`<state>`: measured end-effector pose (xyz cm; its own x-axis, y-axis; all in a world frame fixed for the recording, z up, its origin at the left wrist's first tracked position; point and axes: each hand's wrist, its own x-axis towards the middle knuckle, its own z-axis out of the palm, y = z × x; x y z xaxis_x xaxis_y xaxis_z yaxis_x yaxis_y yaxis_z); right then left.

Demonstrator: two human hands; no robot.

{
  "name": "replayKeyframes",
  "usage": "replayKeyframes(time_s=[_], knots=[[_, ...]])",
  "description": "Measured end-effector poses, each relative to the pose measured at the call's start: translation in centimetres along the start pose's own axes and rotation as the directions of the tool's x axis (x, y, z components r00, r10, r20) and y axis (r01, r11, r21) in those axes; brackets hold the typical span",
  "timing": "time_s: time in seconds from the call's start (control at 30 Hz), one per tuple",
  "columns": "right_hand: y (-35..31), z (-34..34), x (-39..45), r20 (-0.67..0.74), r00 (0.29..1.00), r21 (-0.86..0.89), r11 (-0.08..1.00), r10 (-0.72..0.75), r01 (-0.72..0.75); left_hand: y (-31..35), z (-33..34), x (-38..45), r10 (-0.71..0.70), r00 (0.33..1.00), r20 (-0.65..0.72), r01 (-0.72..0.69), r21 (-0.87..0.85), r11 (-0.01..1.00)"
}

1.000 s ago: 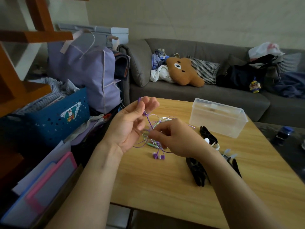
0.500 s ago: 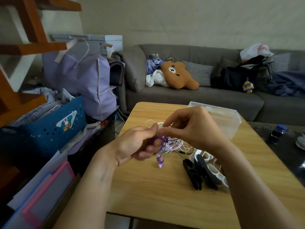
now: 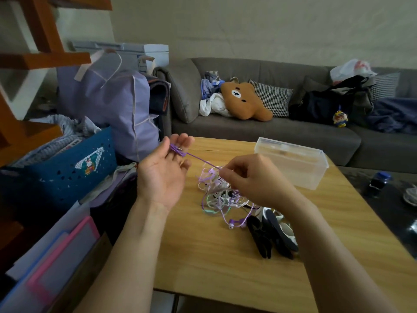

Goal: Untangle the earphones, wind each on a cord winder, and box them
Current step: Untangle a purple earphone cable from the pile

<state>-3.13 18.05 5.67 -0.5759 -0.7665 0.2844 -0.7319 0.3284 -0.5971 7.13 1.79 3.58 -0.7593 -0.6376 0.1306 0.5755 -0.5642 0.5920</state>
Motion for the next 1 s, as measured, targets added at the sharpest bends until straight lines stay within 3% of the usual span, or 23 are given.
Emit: replayKeyframes(time_s=[0.07, 0.17, 0.23, 0.37, 0.43, 0.53, 0.73, 0.9, 1.0], knots=[[-0.9, 0.1, -0.2, 0.082, 0.997, 0.013, 1.0, -0.005, 0.004, -0.5, 0.5, 0.1, 0.075, 0.997, -0.005, -0.071, 0.275, 0.959], [-2.0, 0.0, -0.7, 0.12, 0.991, 0.217, 0.976, -0.062, 0.035, -1.1, 0.8, -0.5, 0.156, 0.971, 0.181, -0.239, 0.71, 0.663], [-2.4, -0.7, -0.7, 0.022, 0.996, 0.365, 0.928, -0.089, 0.074, -1.0, 0.9, -1.2, 0.042, 0.94, 0.338, -0.309, 0.793, 0.526], [-2.0, -2.0, -0.8, -0.098, 0.993, 0.469, 0.877, -0.067, 0.106, 0.7, 1.0, -2.0, -0.255, 0.916, 0.31, -0.132, 0.833, 0.538], [-1.3, -2.6, -0.8, -0.089, 0.996, 0.482, 0.874, -0.029, 0.068, 1.4, 0.8, -2.0, -0.296, 0.922, 0.249, -0.018, 0.792, 0.61], [-0.6, -3.3, -0.9, -0.009, 1.0, 0.39, 0.921, -0.014, 0.016, 1.9, 0.6, -1.8, -0.235, 0.962, 0.137, 0.103, 0.616, 0.781], [-0.3, -3.0, -0.8, 0.112, 0.993, 0.191, 0.98, 0.027, -0.048, 1.3, 0.4, -1.5, -0.243, 0.97, 0.031, 0.221, 0.314, 0.923], [-0.3, -3.5, -1.3, 0.326, 0.942, 0.201, 0.968, 0.078, -0.149, 1.6, 0.0, -1.1, -0.164, 0.985, 0.045, 0.158, 0.113, 0.981], [-0.2, -4.3, -1.6, 0.322, 0.943, 0.242, 0.955, 0.085, -0.169, 1.4, -0.3, -0.9, -0.092, 0.996, 0.005, 0.092, -0.03, 0.995]])
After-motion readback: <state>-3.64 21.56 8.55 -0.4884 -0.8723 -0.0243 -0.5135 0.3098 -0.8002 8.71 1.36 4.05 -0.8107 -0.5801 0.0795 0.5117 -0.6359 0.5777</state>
